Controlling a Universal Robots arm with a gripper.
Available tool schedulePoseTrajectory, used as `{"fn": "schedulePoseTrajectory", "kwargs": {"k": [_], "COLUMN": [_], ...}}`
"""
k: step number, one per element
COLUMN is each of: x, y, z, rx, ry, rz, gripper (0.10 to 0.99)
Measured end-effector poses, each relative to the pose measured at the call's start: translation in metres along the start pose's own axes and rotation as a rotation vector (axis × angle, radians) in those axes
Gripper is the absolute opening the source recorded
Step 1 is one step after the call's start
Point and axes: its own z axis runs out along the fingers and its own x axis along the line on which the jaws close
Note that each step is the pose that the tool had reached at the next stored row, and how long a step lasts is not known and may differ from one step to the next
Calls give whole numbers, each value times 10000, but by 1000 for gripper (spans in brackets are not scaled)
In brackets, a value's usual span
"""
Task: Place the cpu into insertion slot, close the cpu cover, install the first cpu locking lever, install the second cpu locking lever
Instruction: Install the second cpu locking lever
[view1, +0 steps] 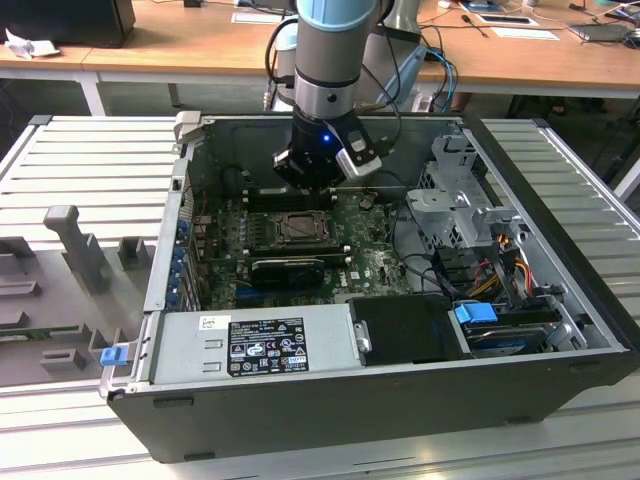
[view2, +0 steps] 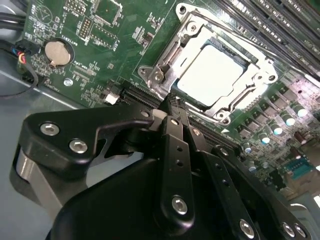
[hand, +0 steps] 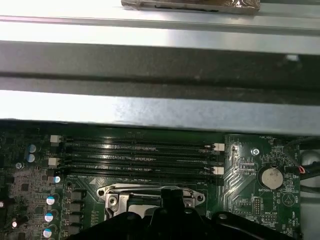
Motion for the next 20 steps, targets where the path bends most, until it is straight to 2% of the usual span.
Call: {"fn": "schedulePoseTrajectory", "kwargs": {"k": [3,10,18,20], "x": [0,4,6,8], "y": [2,-93,-137,-177], "z": [-48,-60,-58,-60], "rx": [-10,-18,-17,-18], "ry": [0,-1,-2,-1], "rz": [-2,7,7,7], "gripper": [106,106,106,106]}}
